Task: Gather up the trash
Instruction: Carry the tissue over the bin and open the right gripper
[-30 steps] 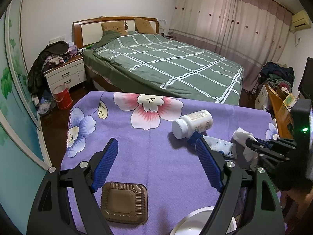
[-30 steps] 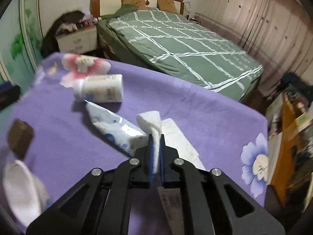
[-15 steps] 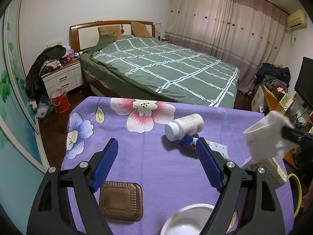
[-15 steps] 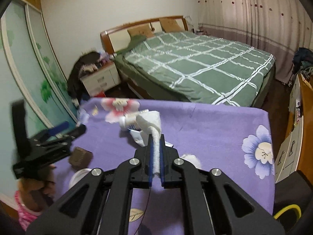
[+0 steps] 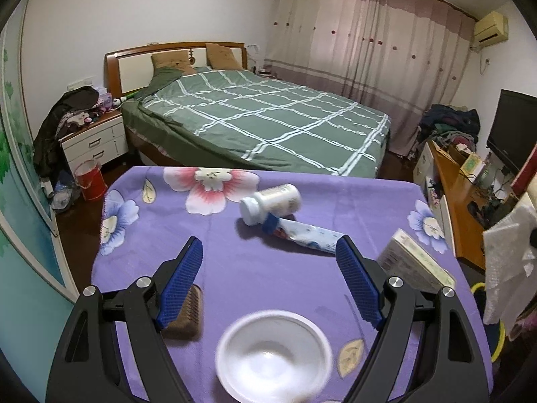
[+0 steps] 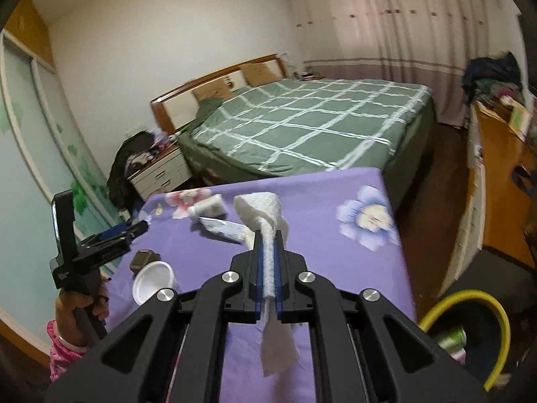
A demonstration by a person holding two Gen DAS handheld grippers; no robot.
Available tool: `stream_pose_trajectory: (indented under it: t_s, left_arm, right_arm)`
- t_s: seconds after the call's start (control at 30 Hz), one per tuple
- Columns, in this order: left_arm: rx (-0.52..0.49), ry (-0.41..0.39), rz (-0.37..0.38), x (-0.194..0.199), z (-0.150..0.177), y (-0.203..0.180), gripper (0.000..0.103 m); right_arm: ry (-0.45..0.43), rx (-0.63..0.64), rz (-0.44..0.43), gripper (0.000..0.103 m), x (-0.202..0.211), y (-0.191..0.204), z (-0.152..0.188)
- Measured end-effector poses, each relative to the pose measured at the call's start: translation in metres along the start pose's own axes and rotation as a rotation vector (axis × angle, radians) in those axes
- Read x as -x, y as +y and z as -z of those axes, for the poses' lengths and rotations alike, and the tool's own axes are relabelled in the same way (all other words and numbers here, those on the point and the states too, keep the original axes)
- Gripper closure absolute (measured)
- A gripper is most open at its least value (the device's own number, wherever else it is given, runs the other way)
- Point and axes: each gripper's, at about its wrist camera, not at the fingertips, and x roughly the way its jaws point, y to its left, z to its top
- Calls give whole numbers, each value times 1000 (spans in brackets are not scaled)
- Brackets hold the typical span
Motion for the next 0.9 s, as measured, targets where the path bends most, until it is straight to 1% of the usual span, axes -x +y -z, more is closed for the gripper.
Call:
stream_pose_trajectory:
  t_s: [0.13, 0.17, 0.23, 0.3, 0.4, 0.57, 0.6, 0.63, 0.67, 0.7, 0.8, 0.9]
  left_arm:
    - [-16, 5, 22, 10, 9, -20, 22]
    - [-24, 5, 26, 13, 11, -26, 22]
    - [-35, 4, 31, 18, 15, -35, 22]
    - [-44, 3, 37, 23, 19, -44, 22]
    - [-51, 3, 39, 30, 24, -52, 22]
    - [-57, 13, 27, 33, 28, -59, 22]
    - [-57, 15, 25, 33, 28, -59, 22]
    - [-59, 17, 23, 34, 29, -60, 22]
    - [-61, 18, 21, 34, 29, -61, 22]
    - [-64, 20, 18, 34, 29, -62, 22]
    - [-70, 26, 9, 34, 31, -63, 22]
    - [-70, 32, 0, 36, 35, -59, 22]
  right_arm:
    - [-13, -63, 75, 97, 28, -40, 20]
    - [-17, -89, 114, 97, 38, -57, 27]
    - [-16, -118, 163, 97, 47, -78, 36]
    - [-7, -168, 224, 97, 57, -109, 49]
    - [8, -220, 304, 97, 63, -144, 67]
    - [68, -289, 393, 94, 58, -192, 94]
    - [75, -298, 403, 87, 55, -196, 96]
    - [84, -308, 411, 82, 55, -202, 101]
    - [87, -323, 421, 74, 54, -208, 105]
    - [87, -332, 428, 69, 53, -212, 108]
    - [85, -325, 435, 62, 51, -213, 108]
    - [78, -316, 419, 60, 48, -207, 107]
